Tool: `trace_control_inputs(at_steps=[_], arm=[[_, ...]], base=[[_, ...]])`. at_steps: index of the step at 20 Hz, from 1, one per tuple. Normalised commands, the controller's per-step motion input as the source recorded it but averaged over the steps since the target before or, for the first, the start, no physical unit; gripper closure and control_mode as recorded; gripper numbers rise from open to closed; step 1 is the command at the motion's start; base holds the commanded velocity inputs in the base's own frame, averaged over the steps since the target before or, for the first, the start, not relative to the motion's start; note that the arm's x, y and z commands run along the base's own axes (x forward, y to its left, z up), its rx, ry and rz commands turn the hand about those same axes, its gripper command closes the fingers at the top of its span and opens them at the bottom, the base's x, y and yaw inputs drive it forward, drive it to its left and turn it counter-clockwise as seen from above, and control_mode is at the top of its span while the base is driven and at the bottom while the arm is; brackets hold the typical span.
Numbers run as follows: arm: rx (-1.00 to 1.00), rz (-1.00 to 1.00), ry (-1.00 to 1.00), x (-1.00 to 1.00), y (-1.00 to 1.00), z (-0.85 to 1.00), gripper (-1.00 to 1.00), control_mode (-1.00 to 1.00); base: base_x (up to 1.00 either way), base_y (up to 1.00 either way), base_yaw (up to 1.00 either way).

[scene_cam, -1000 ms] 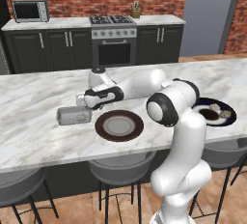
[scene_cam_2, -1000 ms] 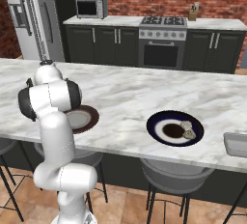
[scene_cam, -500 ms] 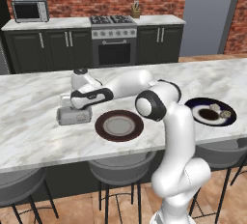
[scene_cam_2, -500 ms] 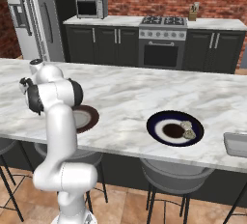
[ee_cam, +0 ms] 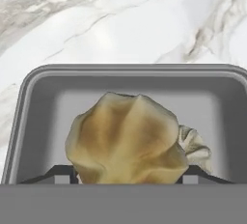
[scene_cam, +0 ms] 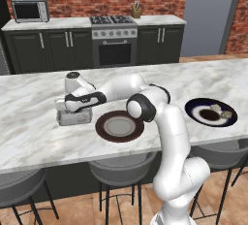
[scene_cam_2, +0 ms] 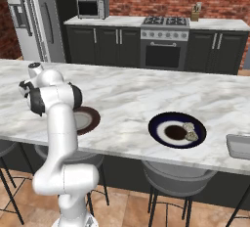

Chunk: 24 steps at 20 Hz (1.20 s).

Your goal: Place two dumplings into each of the tupperware containers and then place the containers in the fridge.

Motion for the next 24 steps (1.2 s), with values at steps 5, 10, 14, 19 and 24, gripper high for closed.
trace_control_inputs(at_steps=[5, 10, 14, 19, 24], arm=[[0.00, 0.00, 0.03, 0.00, 0.04, -0.29, 1.00, -1.00], [0.00, 0.00, 0.01, 0.00, 0.01, -0.08, -1.00, -1.00], [0.00, 0.00, 0.00, 0.00, 0.00, 0.00, -1.00, -1.00], [0.00, 0.00, 0.00, 0.00, 0.00, 0.00, -1.00, -1.00], [0.00, 0.00, 0.00, 0.00, -0.11, 0.20, -1.00, -1.00]], base=[[0.00, 0.00, 0.00], [0.00, 0.00, 0.00], [0.00, 0.00, 0.00], [0.00, 0.00, 0.00], [0.00, 0.00, 0.00]])
